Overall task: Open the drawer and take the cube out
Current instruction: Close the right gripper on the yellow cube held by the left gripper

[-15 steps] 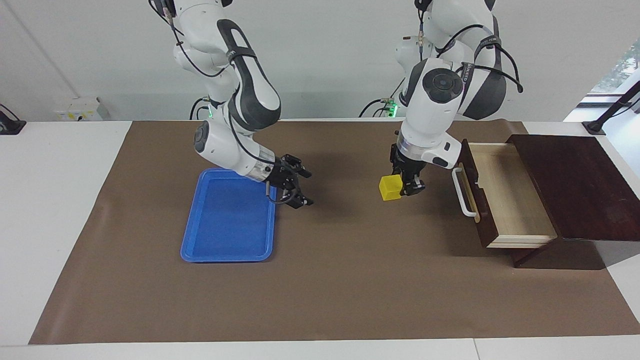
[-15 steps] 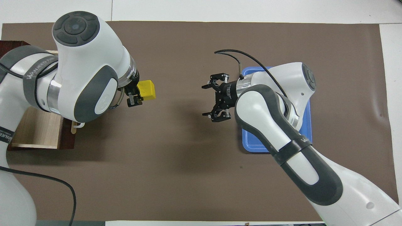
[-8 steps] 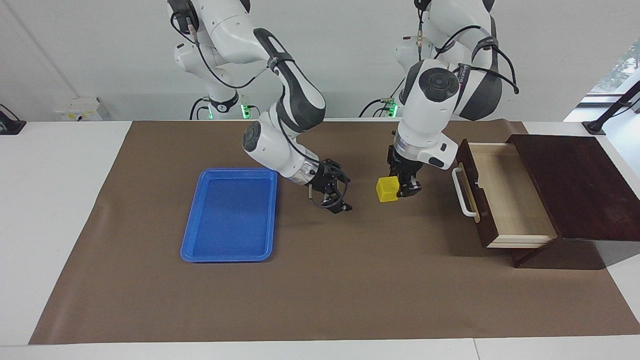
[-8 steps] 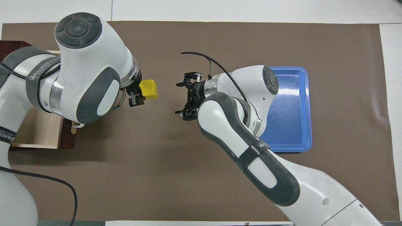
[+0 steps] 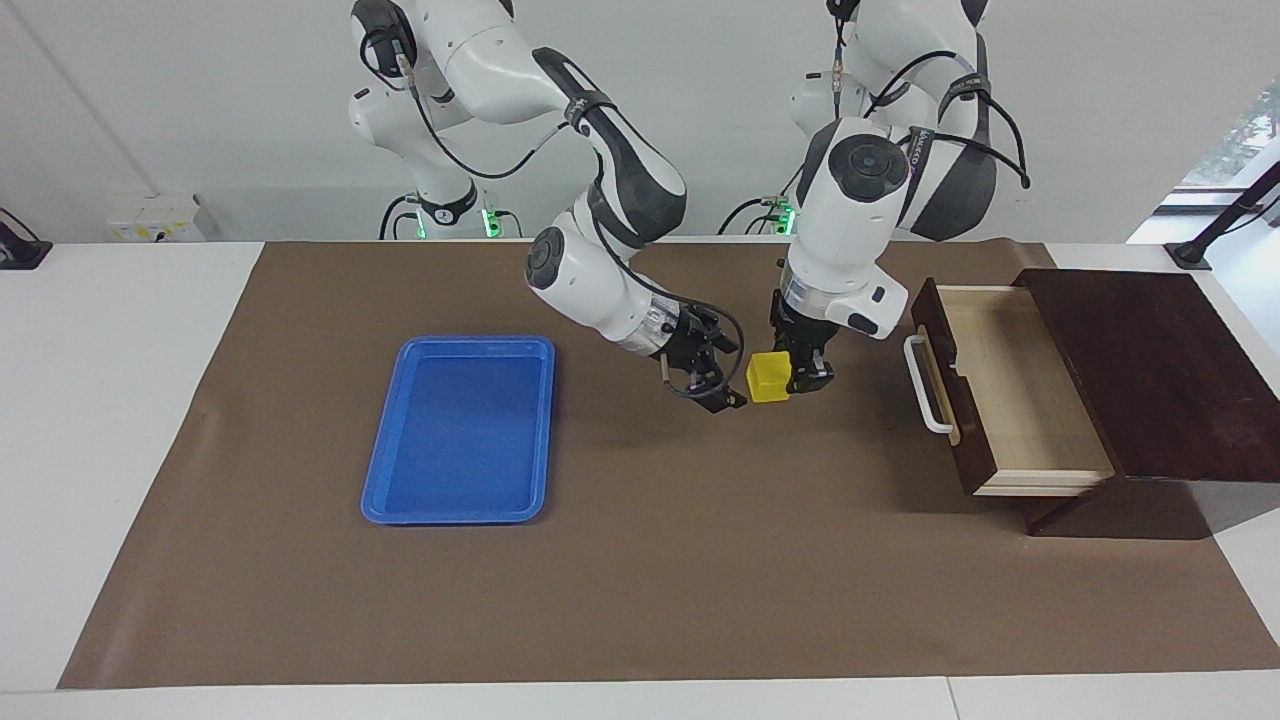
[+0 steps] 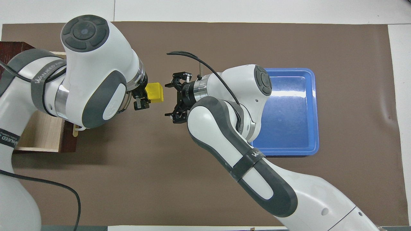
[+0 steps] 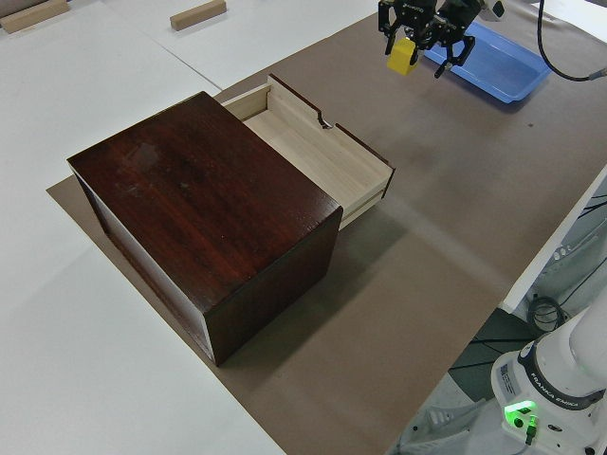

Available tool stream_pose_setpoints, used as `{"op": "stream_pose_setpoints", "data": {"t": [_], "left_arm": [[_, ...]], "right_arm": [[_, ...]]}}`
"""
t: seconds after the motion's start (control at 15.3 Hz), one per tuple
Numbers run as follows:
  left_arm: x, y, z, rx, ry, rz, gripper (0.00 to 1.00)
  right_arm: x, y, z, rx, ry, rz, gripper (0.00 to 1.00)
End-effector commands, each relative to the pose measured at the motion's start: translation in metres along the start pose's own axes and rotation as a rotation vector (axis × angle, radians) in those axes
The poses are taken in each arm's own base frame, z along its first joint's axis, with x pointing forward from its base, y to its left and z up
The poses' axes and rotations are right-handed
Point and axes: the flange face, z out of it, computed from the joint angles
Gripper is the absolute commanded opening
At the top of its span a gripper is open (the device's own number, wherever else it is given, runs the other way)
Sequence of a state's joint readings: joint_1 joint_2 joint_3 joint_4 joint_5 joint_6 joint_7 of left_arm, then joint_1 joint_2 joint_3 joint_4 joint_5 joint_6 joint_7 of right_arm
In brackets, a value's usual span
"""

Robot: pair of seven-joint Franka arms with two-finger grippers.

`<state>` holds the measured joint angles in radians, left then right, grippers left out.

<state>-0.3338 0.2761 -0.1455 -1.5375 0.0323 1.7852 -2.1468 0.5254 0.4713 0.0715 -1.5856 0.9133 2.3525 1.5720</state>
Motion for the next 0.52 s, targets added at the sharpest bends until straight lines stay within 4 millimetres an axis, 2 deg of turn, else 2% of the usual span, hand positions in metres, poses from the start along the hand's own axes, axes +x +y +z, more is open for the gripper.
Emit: {"op": "stream_pose_setpoints", "data": {"t": [0.0, 0.2, 0.33, 0.46], "left_arm": [[0.003, -0.007, -0.003, -0.019, 0.001, 0.016, 0.0], [0.003, -0.007, -0.002, -0.019, 0.001, 0.018, 0.0], [0.003, -0.008, -0.001, -0.018, 0.002, 0.018, 0.0], [0.003, -0.008, -0.001, -0.019, 0.002, 0.018, 0.0]], "right_arm": [[-0.009, -0.009, 0.004, -0.007, 0.019, -0.001, 1.0], [-0.01, -0.013, 0.004, -0.003, 0.014, -0.001, 1.0], [-0.017, -0.02, 0.0, 0.011, 0.002, 0.003, 1.0], [-0.02, -0.018, 0.002, 0.009, 0.001, -0.001, 1.0]]}}
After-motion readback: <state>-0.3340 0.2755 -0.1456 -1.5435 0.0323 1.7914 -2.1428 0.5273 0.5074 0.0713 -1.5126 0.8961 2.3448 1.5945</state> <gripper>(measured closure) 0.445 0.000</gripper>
